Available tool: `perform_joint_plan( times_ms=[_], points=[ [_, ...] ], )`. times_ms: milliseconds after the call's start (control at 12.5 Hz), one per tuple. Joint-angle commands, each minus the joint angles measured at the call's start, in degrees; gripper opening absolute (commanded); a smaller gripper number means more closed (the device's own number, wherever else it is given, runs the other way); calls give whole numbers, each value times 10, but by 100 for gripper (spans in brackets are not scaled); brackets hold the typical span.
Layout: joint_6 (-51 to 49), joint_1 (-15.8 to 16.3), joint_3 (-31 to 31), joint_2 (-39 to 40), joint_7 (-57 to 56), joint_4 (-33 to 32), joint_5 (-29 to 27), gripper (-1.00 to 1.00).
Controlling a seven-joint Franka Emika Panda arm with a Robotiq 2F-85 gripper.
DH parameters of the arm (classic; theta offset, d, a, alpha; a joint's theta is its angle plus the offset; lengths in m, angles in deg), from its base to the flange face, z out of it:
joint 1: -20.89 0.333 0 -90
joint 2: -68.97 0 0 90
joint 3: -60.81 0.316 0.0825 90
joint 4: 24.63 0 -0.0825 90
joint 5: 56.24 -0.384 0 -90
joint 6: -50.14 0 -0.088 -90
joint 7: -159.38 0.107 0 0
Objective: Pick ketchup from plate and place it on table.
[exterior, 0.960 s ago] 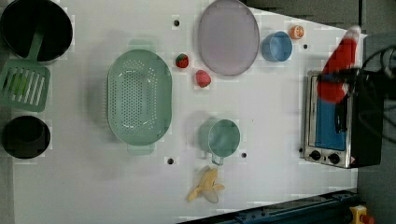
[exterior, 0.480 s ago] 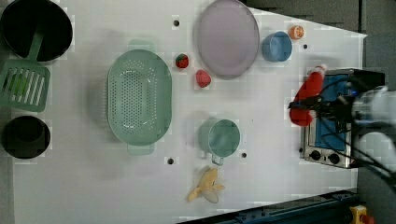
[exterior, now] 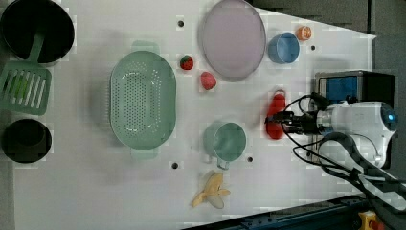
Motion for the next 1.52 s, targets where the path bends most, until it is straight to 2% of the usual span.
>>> perform_joint_plan(
  times_ms=[80,320,560,960,1200,1520],
  points=[
    [27,3,8,-35,23,20,-1,100],
    [1,4,9,-90,67,36,-1,100],
    [-105,7,9,-146,145,78,-1,100],
    [-282,7,7,-195,172,204,-2,100],
    [-390,7,7,-193,213,290,-2,100],
    [-498,7,7,-191,229,369,-2,100]
  ],
)
